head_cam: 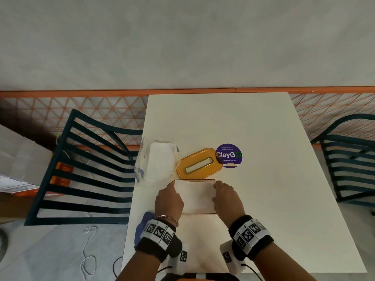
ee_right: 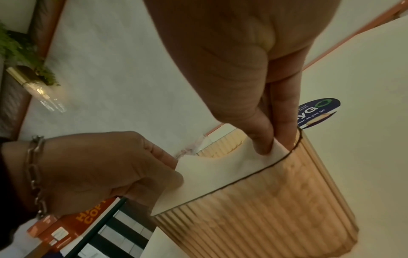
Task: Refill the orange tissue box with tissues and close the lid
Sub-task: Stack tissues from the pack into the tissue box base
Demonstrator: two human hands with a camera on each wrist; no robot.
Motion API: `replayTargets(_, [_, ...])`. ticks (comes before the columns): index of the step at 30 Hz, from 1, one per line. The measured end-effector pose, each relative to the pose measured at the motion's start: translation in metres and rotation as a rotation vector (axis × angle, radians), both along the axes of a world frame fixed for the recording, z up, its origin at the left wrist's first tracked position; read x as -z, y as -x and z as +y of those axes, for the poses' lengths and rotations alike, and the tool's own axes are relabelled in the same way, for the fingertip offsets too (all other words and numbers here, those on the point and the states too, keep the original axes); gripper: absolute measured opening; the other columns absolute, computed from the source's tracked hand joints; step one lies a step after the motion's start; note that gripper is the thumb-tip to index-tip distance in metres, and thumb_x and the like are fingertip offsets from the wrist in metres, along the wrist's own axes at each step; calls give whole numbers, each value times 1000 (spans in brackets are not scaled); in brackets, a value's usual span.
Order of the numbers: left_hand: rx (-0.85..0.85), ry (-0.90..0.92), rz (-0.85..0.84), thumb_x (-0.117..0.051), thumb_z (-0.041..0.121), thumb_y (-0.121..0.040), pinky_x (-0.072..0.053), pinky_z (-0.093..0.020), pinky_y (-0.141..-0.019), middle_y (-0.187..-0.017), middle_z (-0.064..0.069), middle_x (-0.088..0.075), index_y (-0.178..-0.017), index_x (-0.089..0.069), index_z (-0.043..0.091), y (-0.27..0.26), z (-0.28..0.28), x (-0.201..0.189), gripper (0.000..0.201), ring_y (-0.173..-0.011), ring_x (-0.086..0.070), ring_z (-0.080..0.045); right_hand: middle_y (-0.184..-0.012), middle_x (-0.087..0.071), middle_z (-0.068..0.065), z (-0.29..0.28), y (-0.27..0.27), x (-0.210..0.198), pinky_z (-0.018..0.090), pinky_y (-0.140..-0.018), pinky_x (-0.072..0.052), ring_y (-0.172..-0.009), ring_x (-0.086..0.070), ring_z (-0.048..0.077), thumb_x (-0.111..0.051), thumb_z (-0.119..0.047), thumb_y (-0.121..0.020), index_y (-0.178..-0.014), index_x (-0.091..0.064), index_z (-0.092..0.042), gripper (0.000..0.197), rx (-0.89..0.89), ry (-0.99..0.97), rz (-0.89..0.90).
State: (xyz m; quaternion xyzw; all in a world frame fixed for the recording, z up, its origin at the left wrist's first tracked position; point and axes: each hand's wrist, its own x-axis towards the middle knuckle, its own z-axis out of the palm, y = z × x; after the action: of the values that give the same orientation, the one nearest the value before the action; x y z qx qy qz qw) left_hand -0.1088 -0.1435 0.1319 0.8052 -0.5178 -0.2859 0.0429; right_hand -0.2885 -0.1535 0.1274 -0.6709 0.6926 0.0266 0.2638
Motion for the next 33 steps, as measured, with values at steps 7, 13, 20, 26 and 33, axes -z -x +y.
replayTargets(7, [106,53,-151,-62,21,-99,-51,-31,-96,-138,-4,-61,-147,-45,19,1,-1,-4,51,-122,-63,-22,-119,-60,7,-4,-5,-8,28,-82,-53,-100,-65,21,-66,-15,-94,-127,-56,-12,34,-112,-4,141])
replayTargets(13, [366,132,-52,-70,12,-92,-48,-24,-97,-144,3,-52,-141,-55,24,-9,0,6,53,-125,-57,-15,-117,-57,6,-3,0,-9,29,-78,-52,-99,-57,21,-72,-15,-89,-124,-59,-13,37,-257,62,261])
replayTargets(20, [491,-53,-59,-70,7,-92,-44,-31,-110,-157,-4,-38,-149,-46,19,-6,-3,16,63,-143,-42,-20,-118,-63,5,4,-1,-7,33,-81,-50,-100,-56,25,-65,-20,-94,-118,-64,-16,24,-367,32,355])
replayTargets(26, [511,-13,-49,-70,7,-92,-46,-32,-110,-158,0,-38,-149,-46,22,-4,-1,20,63,-148,-35,-19,-138,-57,2,4,4,-1,34,-87,-51,-106,-56,25,-67,-21,-94,-129,-61,-19,36,-364,66,309])
replayTargets(33, [198,193,76,-68,31,-93,-55,-32,-95,-121,8,-70,-122,-70,27,-30,-26,-16,29,-109,-65,-13,-134,-63,-10,-5,14,-8,28,-84,-52,-106,-59,16,-74,-31,-89,-134,-62,-28,47,-223,79,112])
